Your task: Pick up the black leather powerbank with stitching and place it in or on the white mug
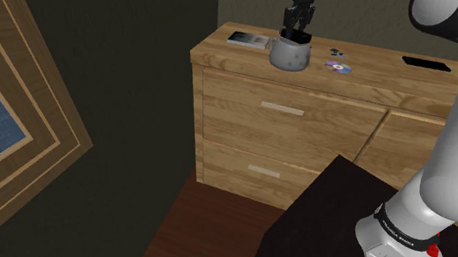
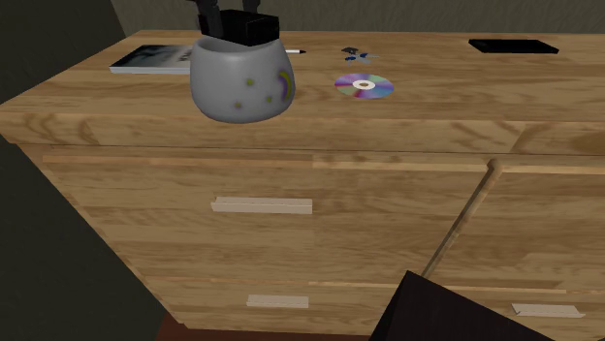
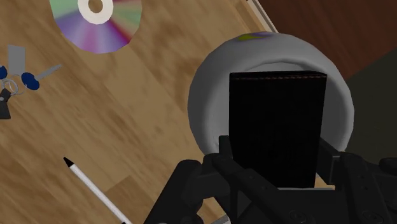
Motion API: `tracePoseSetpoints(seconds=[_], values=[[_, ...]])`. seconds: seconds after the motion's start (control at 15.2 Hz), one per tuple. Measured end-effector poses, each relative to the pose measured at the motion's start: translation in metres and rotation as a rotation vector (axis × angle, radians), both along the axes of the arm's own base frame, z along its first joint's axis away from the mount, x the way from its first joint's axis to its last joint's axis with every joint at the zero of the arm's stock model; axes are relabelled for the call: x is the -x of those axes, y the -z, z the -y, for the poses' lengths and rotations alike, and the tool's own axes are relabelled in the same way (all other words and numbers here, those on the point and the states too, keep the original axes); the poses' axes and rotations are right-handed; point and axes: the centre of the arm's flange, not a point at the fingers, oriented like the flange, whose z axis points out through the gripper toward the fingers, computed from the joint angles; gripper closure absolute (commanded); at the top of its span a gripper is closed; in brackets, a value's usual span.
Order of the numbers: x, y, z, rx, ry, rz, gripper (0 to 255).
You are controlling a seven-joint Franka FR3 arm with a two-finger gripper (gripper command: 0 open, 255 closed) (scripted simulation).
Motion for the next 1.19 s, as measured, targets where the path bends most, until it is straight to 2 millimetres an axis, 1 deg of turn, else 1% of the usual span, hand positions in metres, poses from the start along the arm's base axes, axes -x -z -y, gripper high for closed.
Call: tracePoseSetpoints(seconds=[0.07, 0.13, 0.26, 0.53, 0.66, 0.79, 0.86, 1.19], values=[[0.000, 0.000, 0.000, 0.000, 0.000, 0.001, 255], [0.000, -0.001, 0.001, 0.001, 0.001, 0.002, 0], [-0.001, 0.003, 0.000, -0.002, -0.001, -0.004, 0], [-0.001, 0.003, 0.000, -0.003, -0.002, -0.006, 0], [-0.002, -0.012, -0.001, -0.003, -0.002, -0.005, 0], [-0.002, -0.036, -0.002, -0.002, -0.002, -0.004, 0], [-0.002, -0.042, -0.001, -0.002, -0.002, -0.004, 0], [-0.002, -0.046, -0.001, -0.003, -0.002, -0.006, 0]])
